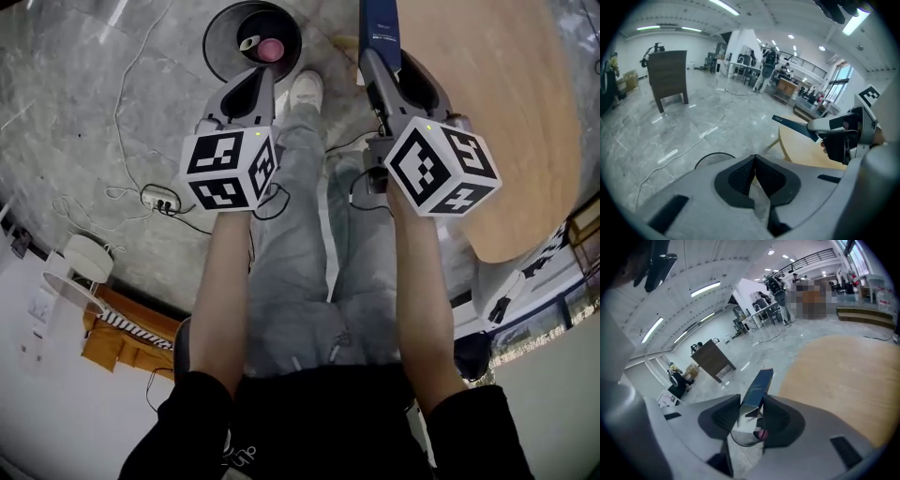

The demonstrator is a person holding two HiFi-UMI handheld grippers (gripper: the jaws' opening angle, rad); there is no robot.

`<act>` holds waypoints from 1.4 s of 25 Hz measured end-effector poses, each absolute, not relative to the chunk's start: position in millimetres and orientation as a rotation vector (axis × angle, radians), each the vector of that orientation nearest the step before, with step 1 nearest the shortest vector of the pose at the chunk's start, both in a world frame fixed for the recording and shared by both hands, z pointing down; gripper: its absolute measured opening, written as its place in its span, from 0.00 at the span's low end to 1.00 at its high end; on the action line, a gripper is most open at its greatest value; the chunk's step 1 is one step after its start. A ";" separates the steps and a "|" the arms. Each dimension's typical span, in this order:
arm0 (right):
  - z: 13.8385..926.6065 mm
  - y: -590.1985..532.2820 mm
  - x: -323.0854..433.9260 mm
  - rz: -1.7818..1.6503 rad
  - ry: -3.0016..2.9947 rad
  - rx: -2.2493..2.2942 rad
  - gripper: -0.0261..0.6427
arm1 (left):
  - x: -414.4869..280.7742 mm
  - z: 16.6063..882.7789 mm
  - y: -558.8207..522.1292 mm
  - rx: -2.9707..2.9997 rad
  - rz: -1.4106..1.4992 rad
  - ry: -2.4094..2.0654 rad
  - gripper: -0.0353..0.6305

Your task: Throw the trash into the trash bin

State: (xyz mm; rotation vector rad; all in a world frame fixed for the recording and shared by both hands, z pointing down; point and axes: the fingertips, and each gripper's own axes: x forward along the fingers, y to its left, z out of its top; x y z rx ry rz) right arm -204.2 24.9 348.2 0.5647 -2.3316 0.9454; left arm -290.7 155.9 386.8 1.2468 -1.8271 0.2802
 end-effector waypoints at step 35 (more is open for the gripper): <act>432.0 63.1 -240.6 0.918 -2.271 0.357 0.07 | -339.1 405.0 179.7 1.138 0.145 -1.856 0.06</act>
